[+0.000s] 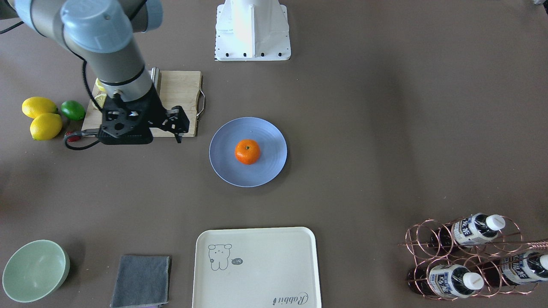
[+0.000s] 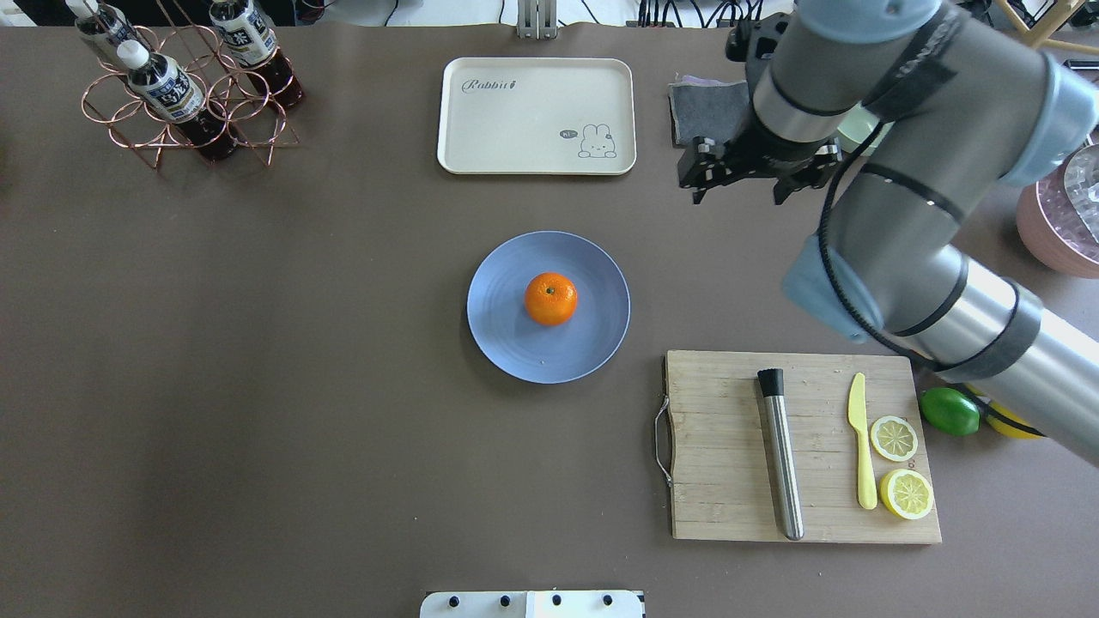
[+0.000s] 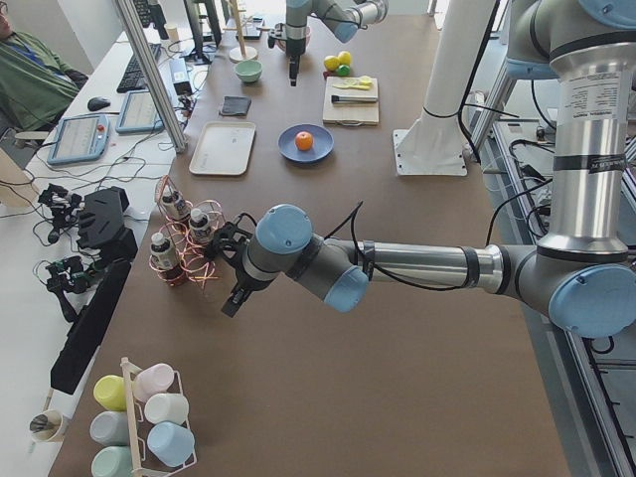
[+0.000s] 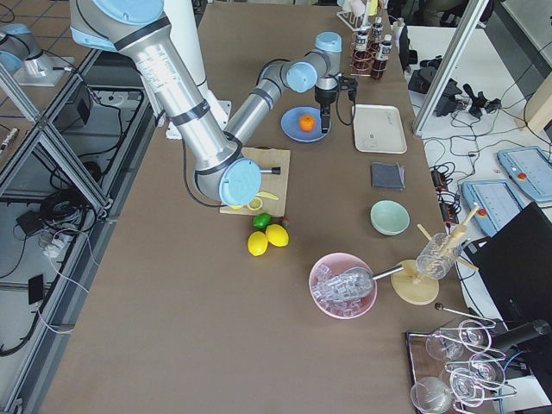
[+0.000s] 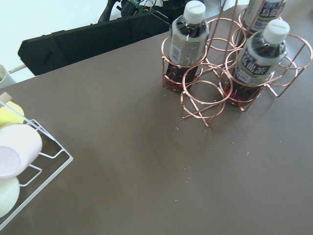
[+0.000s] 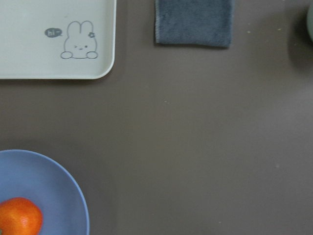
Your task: Pick orange to plate
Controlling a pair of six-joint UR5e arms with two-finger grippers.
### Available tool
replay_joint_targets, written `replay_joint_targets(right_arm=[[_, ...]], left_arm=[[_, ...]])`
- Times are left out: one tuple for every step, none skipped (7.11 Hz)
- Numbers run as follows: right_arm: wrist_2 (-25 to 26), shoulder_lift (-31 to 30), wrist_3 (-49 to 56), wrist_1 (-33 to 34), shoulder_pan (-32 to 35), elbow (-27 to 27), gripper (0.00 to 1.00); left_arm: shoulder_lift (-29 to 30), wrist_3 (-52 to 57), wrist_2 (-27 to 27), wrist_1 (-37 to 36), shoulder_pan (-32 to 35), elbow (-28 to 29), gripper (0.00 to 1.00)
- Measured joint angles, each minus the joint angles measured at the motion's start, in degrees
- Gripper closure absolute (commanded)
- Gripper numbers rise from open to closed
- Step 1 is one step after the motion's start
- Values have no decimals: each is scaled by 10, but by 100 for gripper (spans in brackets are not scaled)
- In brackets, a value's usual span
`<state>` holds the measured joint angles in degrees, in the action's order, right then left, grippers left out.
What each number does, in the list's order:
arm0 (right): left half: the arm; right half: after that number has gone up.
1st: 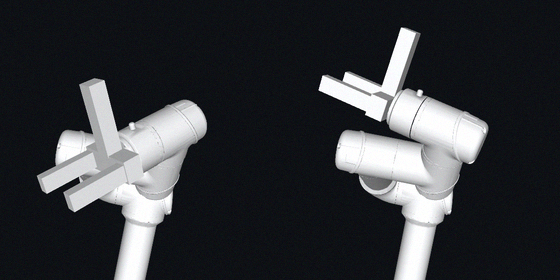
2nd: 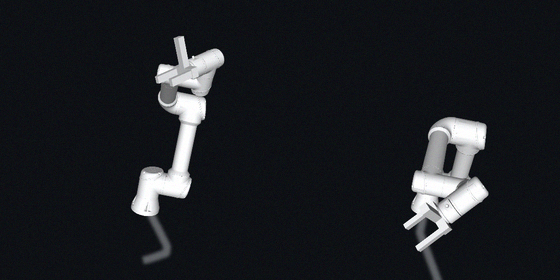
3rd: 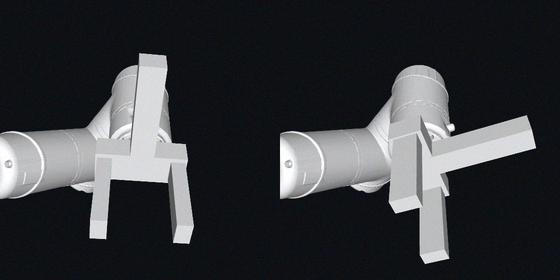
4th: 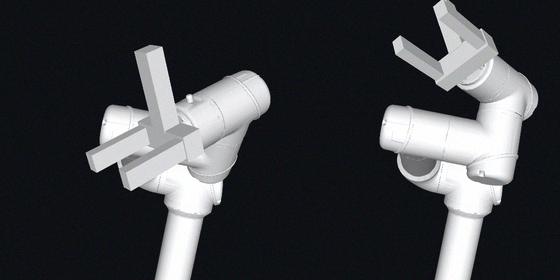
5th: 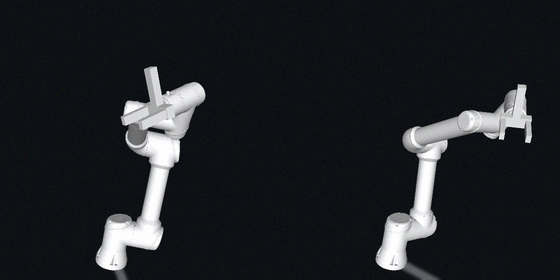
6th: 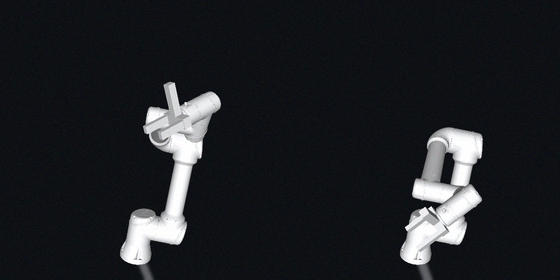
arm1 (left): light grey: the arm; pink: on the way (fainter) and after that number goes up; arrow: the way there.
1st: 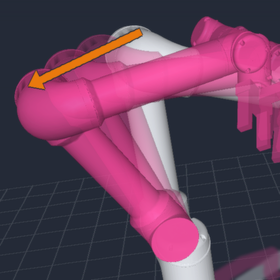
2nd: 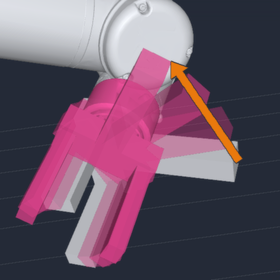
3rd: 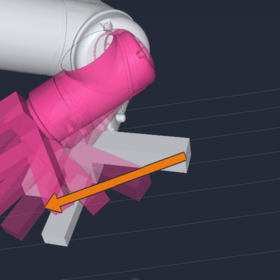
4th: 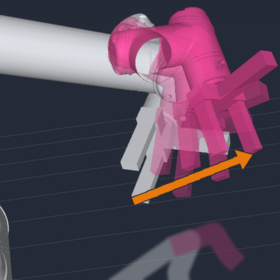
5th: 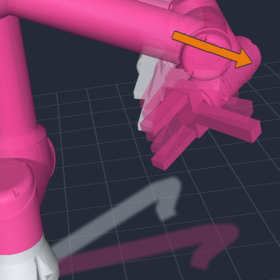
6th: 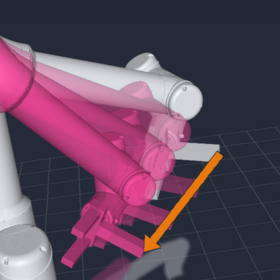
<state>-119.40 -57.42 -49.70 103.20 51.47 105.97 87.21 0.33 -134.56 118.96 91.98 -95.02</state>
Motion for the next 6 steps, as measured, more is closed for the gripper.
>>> replay_joint_targets(right_arm=[[-28,-37,69,4,51,13,0],[-46,-70,133,7,93,20,0],[-55,-105,205,15,131,26,0],[-58,-138,287,26,167,28,0],[-62,-172,366,35,204,26,0],[-69,-207,430,38,240,23,0]], left_arm=[[-2,5,5,-48,0,-11,2],[-1,6,7,-107,-1,-28,2],[1,6,8,-161,-3,-48,2],[1,7,8,-194,-3,-65,2],[-4,7,8,-208,-4,-76,2],[-11,7,7,-213,-4,-80,2]])
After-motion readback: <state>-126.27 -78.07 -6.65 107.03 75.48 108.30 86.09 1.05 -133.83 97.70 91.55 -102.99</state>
